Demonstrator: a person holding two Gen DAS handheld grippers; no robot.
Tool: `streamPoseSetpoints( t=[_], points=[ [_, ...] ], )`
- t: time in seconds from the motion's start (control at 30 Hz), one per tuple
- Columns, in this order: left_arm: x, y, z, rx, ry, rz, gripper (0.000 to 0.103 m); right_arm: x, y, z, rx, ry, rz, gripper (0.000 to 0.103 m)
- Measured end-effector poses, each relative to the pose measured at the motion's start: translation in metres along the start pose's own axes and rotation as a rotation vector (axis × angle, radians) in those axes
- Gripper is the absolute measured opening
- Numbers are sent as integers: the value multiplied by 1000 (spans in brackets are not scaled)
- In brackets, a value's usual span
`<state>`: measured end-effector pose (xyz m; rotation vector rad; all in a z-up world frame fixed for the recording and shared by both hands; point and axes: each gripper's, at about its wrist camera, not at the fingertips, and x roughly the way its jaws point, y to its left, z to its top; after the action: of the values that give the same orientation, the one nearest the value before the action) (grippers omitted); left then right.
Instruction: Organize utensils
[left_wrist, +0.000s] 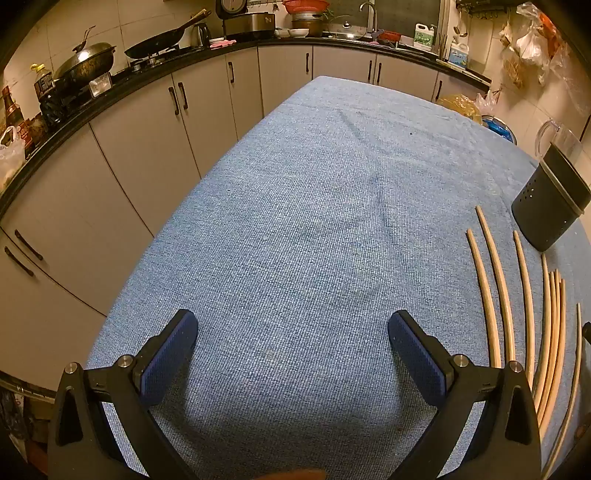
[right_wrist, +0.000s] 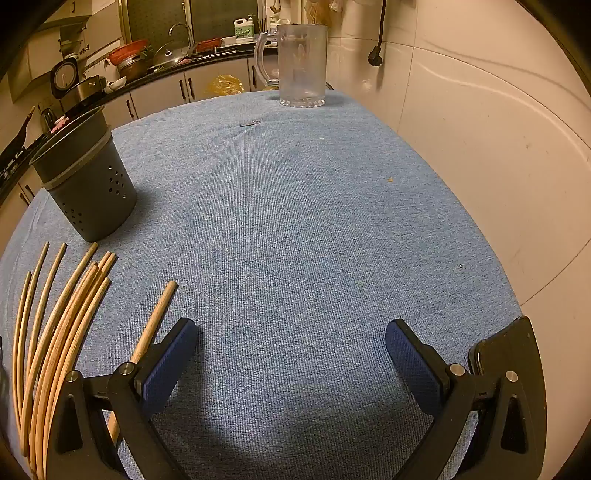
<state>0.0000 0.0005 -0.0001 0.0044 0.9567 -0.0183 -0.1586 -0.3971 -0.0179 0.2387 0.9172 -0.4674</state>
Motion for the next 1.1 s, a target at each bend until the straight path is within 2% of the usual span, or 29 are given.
streamPoseSetpoints(
  t=[0.3, 0.4, 0.5, 0.6, 0.73, 0.83, 0.93, 1.03, 1.1],
  points=[
    [-4, -3, -2, -3, 0, 24, 103, 0, 3, 1, -4, 9, -7, 103],
    [-22, 2, -14, -12, -54, 28, 103, -11, 8, -5, -4, 68, 40, 102],
    [-57, 0, -28, -3, -137, 3, 103, -52, 4, -15, 38, -45, 98, 101],
    [-94, -8, -43, 32, -215, -43, 103, -95, 9, -26, 21, -133, 140, 101],
    [-139, -23, -68, 85, -331, -94, 103, -149, 28, -57, -30, -228, 202, 102],
    [-166, -31, -86, 108, -370, -104, 103, -163, 36, -73, -21, -266, 210, 102],
    [-180, -38, -100, 140, -399, -87, 103, -170, 36, -84, -13, -274, 175, 100],
    [-181, -39, -101, 141, -387, -83, 103, -169, 24, -86, 25, -248, 237, 87],
    [-181, -37, -101, 139, -382, -87, 103, -171, 24, -90, 17, -251, 226, 79]
  ],
)
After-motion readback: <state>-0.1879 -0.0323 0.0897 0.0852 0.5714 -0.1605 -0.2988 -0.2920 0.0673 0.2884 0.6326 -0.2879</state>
